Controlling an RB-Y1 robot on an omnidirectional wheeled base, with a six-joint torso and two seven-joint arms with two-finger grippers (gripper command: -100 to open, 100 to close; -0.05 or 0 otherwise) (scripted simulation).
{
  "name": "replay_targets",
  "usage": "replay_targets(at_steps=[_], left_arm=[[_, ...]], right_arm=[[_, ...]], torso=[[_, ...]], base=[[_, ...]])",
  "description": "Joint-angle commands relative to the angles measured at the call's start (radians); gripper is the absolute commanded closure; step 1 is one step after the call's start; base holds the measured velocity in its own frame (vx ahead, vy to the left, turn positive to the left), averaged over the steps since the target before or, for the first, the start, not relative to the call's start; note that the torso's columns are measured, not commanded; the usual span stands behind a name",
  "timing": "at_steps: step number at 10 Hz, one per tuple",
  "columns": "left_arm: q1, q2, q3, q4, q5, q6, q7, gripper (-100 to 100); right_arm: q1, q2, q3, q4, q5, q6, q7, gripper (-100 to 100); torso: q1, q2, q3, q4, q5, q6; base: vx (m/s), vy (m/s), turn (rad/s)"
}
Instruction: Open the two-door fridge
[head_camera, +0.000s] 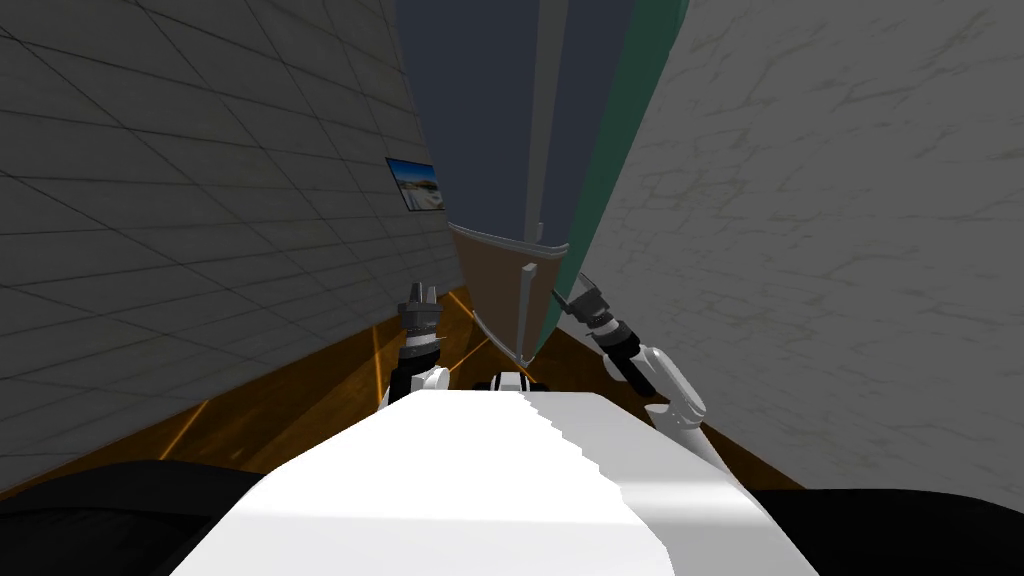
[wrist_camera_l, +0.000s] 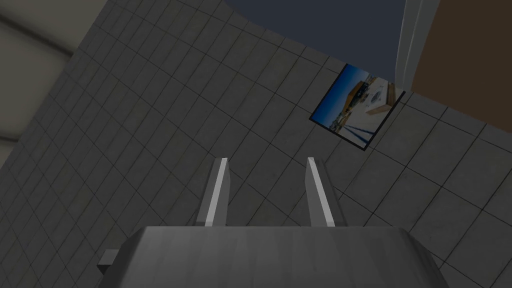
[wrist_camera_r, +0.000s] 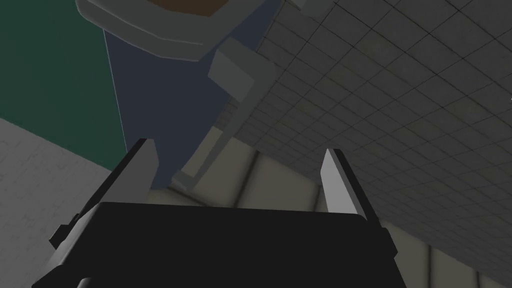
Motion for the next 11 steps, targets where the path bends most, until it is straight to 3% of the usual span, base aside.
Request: replay_targets(at_steps=[1,2,4,8,11], left_arm=[[0.0,0.0,0.0,0.0,0.0,0.0,0.0,0],[0.0,0.0,0.0,0.0,0.0,0.0,0.0,0],[0.0,0.0,0.0,0.0,0.0,0.0,0.0,0],[0.0,0.0,0.0,0.0,0.0,0.0,0.0,0],[0.0,0.0,0.0,0.0,0.0,0.0,0.0,0]], right_arm=[[-0.022,-0.037,0.003,0.004,0.071,0.006,0.07,-100],[-0.022,-0.037,0.003,0.004,0.079,0.006,0.072,-100],[-0.056,-0.085,0.009,0.016,0.149,0.013,0.139,-100],[-0.092,-0.13,0.019,0.032,0.253,0.02,0.242,-100],[-0.111,-0.152,0.025,0.041,0.295,0.023,0.292,-100]], torso=[[0.0,0.001,0.0,0.0,0.0,-0.001],[0.001,0.001,0.0,0.0,0.0,0.0],[0.001,-0.001,0.0,0.0,0.0,0.0],[-0.001,0.0,0.0,0.0,0.0,0.0],[0.001,0.001,0.0,0.0,0.0,0.0]], base=[[0.017,0.076,-0.166],[0.018,0.068,-0.075],[0.036,0.093,-0.17],[0.024,0.082,-0.11],[0.01,0.072,-0.083]])
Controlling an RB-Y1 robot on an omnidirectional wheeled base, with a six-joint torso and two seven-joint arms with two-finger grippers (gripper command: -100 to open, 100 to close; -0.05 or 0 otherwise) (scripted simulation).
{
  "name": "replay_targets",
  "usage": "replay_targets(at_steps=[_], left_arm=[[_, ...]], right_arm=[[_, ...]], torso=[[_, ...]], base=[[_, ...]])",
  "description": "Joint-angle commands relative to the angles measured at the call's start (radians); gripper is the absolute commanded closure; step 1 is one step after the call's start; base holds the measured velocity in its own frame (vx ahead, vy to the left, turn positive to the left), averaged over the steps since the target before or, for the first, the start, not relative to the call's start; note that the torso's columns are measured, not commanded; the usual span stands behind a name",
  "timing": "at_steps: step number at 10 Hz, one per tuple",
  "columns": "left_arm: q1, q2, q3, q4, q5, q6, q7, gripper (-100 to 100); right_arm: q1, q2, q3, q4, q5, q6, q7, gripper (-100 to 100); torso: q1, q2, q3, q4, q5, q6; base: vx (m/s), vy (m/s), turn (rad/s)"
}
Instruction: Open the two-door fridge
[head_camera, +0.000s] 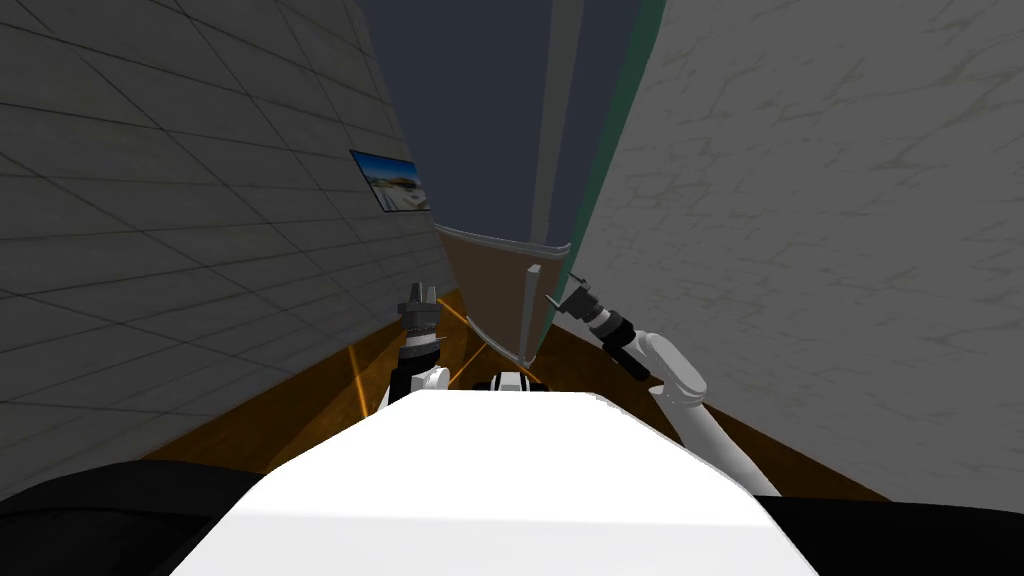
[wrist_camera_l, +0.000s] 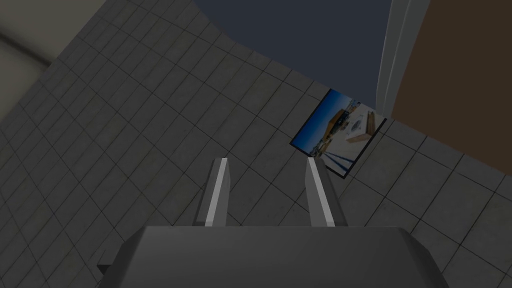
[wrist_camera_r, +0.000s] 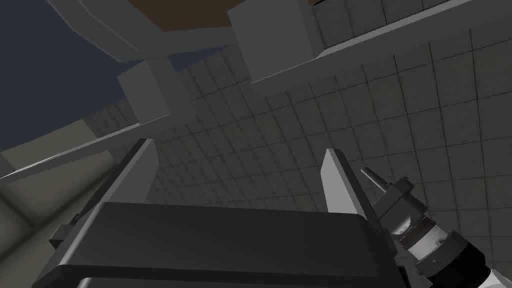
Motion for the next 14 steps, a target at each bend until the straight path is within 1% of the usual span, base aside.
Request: replay_targets(at_steps=[1,2,3,4,5,6,7,8,10,11,14], left_arm=[[0.0,0.0,0.0,0.0,0.0,0.0,0.0,0],[0.0,0.0,0.0,0.0,0.0,0.0,0.0,0],[0.0,0.0,0.0,0.0,0.0,0.0,0.0,0],[0.0,0.0,0.0,0.0,0.0,0.0,0.0,0],[0.0,0.0,0.0,0.0,0.0,0.0,0.0,0],[0.0,0.0,0.0,0.0,0.0,0.0,0.0,0],[0.0,0.0,0.0,0.0,0.0,0.0,0.0,0],[0.0,0.0,0.0,0.0,0.0,0.0,0.0,0],[0.0,0.0,0.0,0.0,0.0,0.0,0.0,0],[0.0,0.0,0.0,0.0,0.0,0.0,0.0,0],[0.0,0.0,0.0,0.0,0.0,0.0,0.0,0]], right_arm=[[-0.028,-0.031,0.009,0.017,0.058,0.003,0.07,-100],[-0.047,-0.052,0.016,0.028,0.09,0.006,0.095,-100],[-0.047,-0.052,0.016,0.028,0.095,0.006,0.114,-100],[-0.067,-0.074,0.023,0.039,0.131,0.009,0.149,-100],[-0.067,-0.074,0.023,0.039,0.131,0.009,0.154,-100],[-0.086,-0.094,0.03,0.051,0.165,0.012,0.194,-100],[-0.104,-0.114,0.038,0.062,0.196,0.015,0.22,-100],[-0.104,-0.114,0.038,0.062,0.197,0.015,0.232,-100],[-0.14,-0.15,0.052,0.083,0.258,0.02,0.294,-100],[-0.14,-0.15,0.052,0.083,0.258,0.02,0.304,-100],[-0.186,-0.198,0.071,0.109,0.337,0.027,0.396,-100]], torso=[[-0.001,0.0,0.0,0.0,0.0,0.0],[-0.001,-0.002,-0.001,0.0,0.0,0.0],[0.001,-0.003,-0.002,-0.001,0.0,0.0],[-0.001,-0.001,-0.001,0.0,0.0,-0.001],[-0.001,0.0,0.0,0.0,0.0,0.0],[-0.002,0.0,0.0,0.0,-0.001,0.0],[-0.001,0.0,0.0,0.0,0.0,0.0],[0.001,-0.001,0.0,0.0,0.0,0.0],[-0.002,-0.001,0.0,0.0,0.0,0.0],[0.0,-0.001,-0.001,0.0,0.0,0.0],[0.0,-0.004,-0.002,-0.001,0.0,-0.001]], base=[[0.028,0.075,-0.13],[0.048,0.113,-0.18],[0.025,0.087,-0.057],[0.025,0.081,-0.084],[0.021,0.066,-0.063],[0.011,0.071,-0.108],[0.02,0.107,-0.143],[0.013,0.081,-0.064],[0.016,0.078,-0.114],[0.019,0.079,-0.053],[0.014,0.092,-0.11]])
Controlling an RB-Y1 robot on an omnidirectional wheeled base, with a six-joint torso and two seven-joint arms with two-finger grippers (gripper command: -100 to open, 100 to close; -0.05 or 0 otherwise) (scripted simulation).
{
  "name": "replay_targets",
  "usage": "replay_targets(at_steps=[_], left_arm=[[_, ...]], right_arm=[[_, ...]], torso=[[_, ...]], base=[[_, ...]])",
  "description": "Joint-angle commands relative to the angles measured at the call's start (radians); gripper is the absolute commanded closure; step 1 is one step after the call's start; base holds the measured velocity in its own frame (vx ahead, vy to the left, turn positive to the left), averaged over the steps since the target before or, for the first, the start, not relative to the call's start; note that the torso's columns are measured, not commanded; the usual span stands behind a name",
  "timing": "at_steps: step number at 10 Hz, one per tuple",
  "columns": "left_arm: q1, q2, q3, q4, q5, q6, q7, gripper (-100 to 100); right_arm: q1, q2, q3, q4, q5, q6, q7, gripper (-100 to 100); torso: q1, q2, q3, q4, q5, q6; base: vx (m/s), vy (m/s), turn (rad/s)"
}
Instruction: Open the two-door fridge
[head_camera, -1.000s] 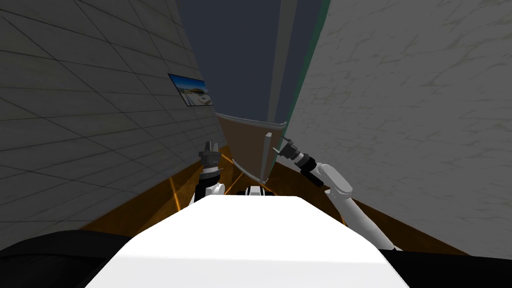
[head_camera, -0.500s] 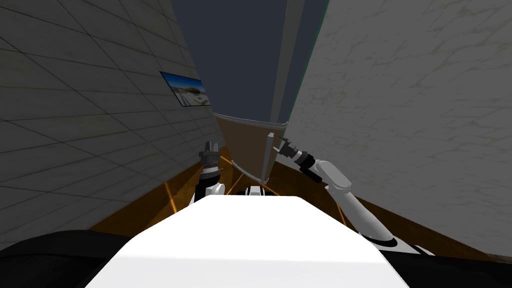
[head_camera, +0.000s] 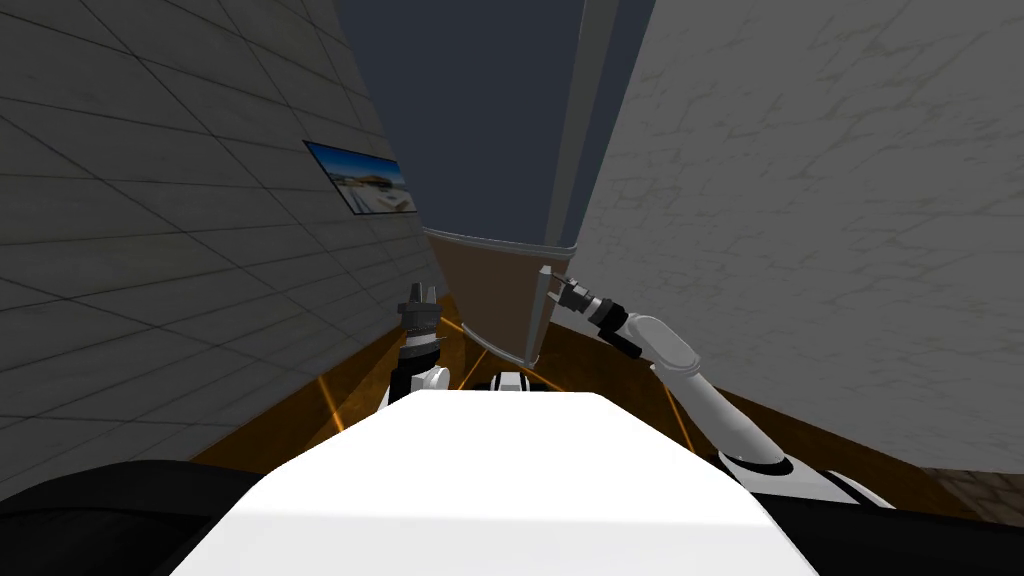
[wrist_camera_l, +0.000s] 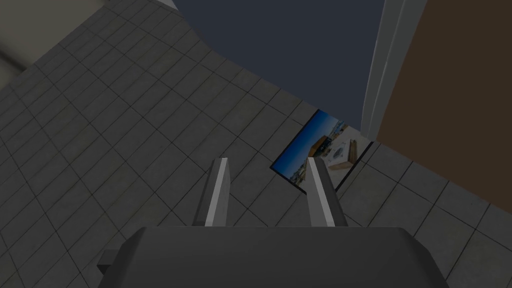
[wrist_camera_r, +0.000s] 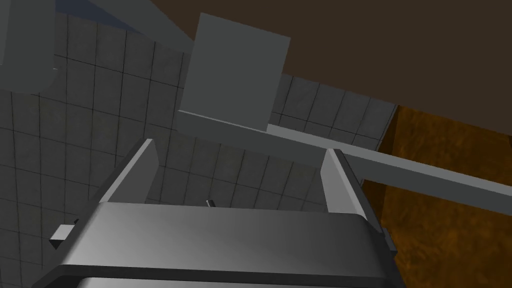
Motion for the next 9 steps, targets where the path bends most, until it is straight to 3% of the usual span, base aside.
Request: replay_targets(at_steps=[1,5,8,9], left_arm=[[0.0,0.0,0.0,0.0,0.0,0.0,0.0,0],[0.0,0.0,0.0,0.0,0.0,0.0,0.0,0],[0.0,0.0,0.0,0.0,0.0,0.0,0.0,0],[0.0,0.0,0.0,0.0,0.0,0.0,0.0,0]], right_arm=[[-0.039,-0.041,0.012,0.023,0.063,0.006,0.078,-100],[-0.077,-0.086,0.026,0.04,0.131,0.011,0.157,-100],[-0.08,-0.095,0.041,0.043,0.147,0.002,0.166,-100],[-0.094,-0.098,0.023,0.091,0.143,0.002,0.179,-100]], torso=[[0.001,-0.003,-0.002,-0.001,0.0,-0.001],[0.0,-0.01,-0.007,-0.002,0.001,-0.003],[0.001,-0.014,-0.01,-0.001,0.001,-0.005],[0.0,-0.012,-0.008,-0.003,0.0,-0.004]], base=[[-0.002,0.097,-0.134],[0.005,0.075,-0.089],[-0.006,0.033,-0.048],[-0.092,-0.018,0.262]])
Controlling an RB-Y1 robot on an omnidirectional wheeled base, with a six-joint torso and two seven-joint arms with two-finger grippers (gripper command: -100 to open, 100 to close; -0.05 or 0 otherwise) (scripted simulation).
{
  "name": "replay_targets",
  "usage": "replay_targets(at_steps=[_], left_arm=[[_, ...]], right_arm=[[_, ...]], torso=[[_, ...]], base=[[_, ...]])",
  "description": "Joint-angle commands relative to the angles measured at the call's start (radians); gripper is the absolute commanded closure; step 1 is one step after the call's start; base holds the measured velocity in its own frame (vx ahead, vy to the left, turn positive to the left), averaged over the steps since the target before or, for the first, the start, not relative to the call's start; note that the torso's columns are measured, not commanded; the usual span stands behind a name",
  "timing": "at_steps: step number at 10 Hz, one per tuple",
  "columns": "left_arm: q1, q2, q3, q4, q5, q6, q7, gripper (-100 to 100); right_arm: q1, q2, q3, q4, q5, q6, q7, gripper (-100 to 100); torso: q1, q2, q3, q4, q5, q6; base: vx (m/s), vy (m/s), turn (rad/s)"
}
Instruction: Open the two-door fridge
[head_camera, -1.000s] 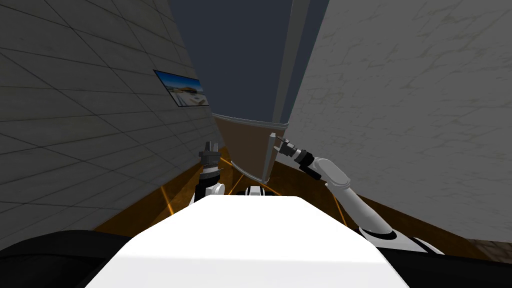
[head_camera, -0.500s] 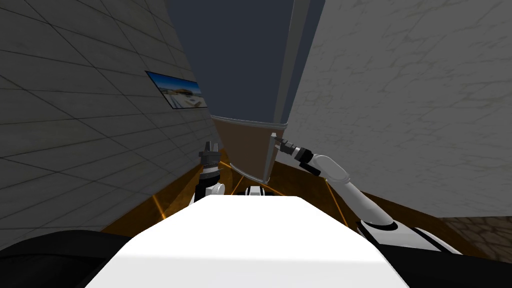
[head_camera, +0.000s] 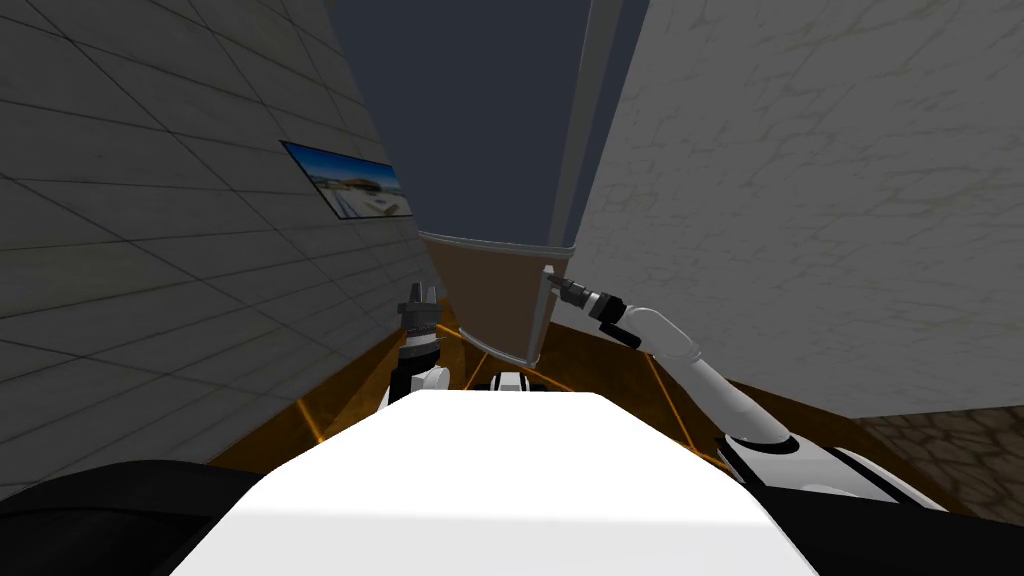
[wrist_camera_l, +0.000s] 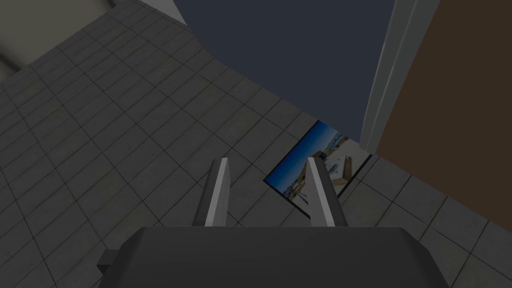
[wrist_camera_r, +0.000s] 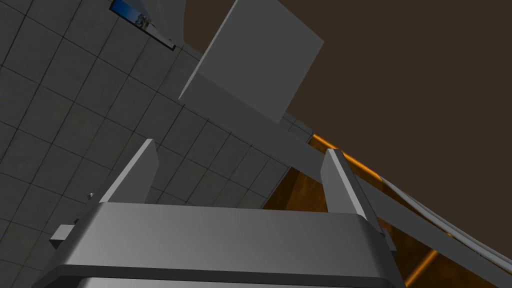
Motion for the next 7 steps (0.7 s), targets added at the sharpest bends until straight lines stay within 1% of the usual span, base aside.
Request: replay_targets(at_steps=[1,2,3,4,5,6,7], left_arm=[[0.0,0.0,0.0,0.0,0.0,0.0,0.0,0],[-0.001,0.0,0.0,0.0,0.0,0.0,0.0,0],[0.0,0.0,0.0,0.0,0.0,0.0,0.0,0],[0.0,0.0,0.0,0.0,0.0,0.0,0.0,0],[0.0,0.0,0.0,0.0,0.0,0.0,0.0,0],[0.0,0.0,0.0,0.0,0.0,0.0,0.0,0],[0.0,0.0,0.0,0.0,0.0,0.0,0.0,0]], right_arm=[[-0.029,-0.003,-0.035,0.079,-0.009,0.002,0.022,-100],[-0.029,-0.003,-0.035,0.101,-0.009,0.002,0.022,-100],[-0.044,-0.005,-0.052,0.137,-0.013,0.003,0.033,-100],[-0.044,-0.005,-0.052,0.151,-0.013,0.003,0.033,-100],[-0.058,-0.007,-0.069,0.189,-0.018,0.004,0.044,-100],[-0.058,-0.007,-0.069,0.202,-0.018,0.004,0.044,-100],[-0.073,-0.008,-0.087,0.238,-0.022,0.005,0.055,-100]], torso=[[-0.001,0.001,0.001,-0.002,-0.001,-0.002],[0.0,0.002,0.001,0.001,0.0,-0.002],[0.001,0.004,0.003,0.001,0.0,0.002],[0.001,0.004,0.003,0.001,0.0,0.0],[0.0,0.002,0.002,0.0,0.0,0.002],[0.002,0.001,0.0,0.0,0.0,-0.003],[0.001,0.001,0.001,0.0,0.001,0.001]], base=[[-0.195,-0.02,0.345],[-0.147,-0.016,0.237],[-0.119,-0.019,0.292],[-0.083,-0.018,0.169],[-0.105,0.001,0.304],[-0.09,-0.005,0.143],[-0.097,-0.004,0.22]])
